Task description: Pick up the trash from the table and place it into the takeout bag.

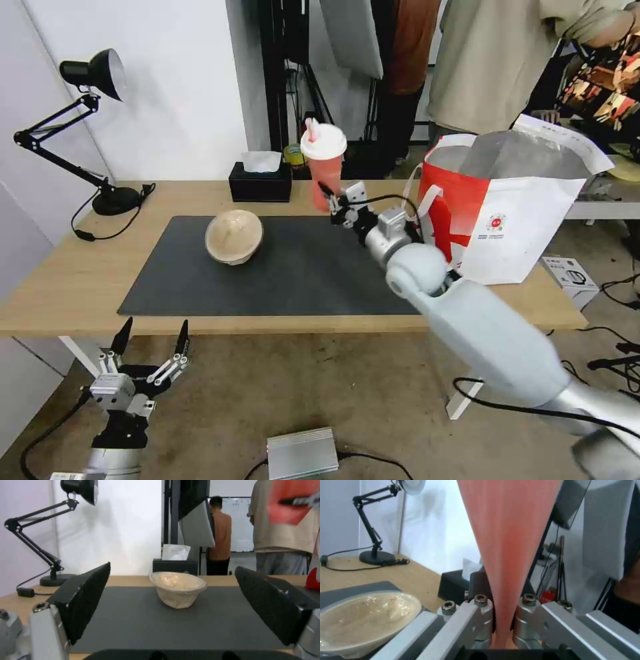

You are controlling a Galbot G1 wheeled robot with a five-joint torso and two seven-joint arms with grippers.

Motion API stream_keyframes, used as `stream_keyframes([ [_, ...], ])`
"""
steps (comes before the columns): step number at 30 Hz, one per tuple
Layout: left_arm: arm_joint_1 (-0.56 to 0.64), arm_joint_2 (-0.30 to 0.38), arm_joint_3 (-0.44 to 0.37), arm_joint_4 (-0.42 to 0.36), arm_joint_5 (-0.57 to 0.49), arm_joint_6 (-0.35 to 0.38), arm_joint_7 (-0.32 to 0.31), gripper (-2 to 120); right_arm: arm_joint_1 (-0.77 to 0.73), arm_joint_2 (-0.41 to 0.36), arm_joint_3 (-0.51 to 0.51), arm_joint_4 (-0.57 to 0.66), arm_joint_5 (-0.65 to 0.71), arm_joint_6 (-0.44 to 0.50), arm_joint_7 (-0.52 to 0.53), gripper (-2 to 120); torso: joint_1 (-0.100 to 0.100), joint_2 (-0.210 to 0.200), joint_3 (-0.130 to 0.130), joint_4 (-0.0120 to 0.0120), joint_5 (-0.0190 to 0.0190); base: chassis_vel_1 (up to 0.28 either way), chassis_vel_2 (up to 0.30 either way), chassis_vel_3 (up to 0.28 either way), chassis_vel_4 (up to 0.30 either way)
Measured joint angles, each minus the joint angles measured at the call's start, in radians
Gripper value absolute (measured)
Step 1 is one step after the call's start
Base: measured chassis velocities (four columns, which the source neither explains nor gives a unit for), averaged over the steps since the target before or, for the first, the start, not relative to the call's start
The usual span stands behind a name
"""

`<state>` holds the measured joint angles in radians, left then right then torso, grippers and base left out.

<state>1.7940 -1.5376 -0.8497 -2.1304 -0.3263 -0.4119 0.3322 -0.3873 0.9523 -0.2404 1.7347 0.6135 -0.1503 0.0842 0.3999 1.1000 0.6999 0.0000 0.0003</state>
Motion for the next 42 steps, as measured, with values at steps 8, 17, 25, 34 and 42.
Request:
stream_keyframes([
  [8,-0.003,0.017,-0.005,0.0,0.0,0.0,0.0,100,0.139,-0.214,0.002,0.099,0.097,-0.037,-0.064,3,0.0,0.0,0.0,-0.0001,-0.0001,0.0,0.0,0.0,0.0],
  [17,-0.006,0.031,-0.002,-0.004,0.0,-0.001,0.0,100,0.298,-0.433,0.009,0.105,0.114,-0.064,-0.219,3,0.0,0.0,0.0,-0.0001,-0.0001,0.0,0.0,0.0,0.0],
  [25,-0.012,0.027,0.004,-0.031,-0.006,0.007,0.0,100,0.344,-0.53,0.042,0.09,0.059,-0.1,-0.341,3,0.0,0.0,0.0,-0.0001,-0.0001,0.0,0.0,0.0,0.0],
  [34,-0.018,0.031,0.013,-0.046,-0.009,0.011,0.002,100,0.416,-0.622,0.071,-0.032,-0.081,-0.132,-0.562,3,0.0,0.0,0.0,-0.0002,-0.0001,0.0,0.0,0.0,0.0],
  [42,-0.005,0.027,0.009,-0.047,-0.016,-0.009,0.005,100,0.544,-0.601,-0.002,-0.151,-0.358,-0.117,-0.731,3,0.0,0.0,0.0,-0.0002,-0.0001,0.0,0.0,0.0,0.0],
])
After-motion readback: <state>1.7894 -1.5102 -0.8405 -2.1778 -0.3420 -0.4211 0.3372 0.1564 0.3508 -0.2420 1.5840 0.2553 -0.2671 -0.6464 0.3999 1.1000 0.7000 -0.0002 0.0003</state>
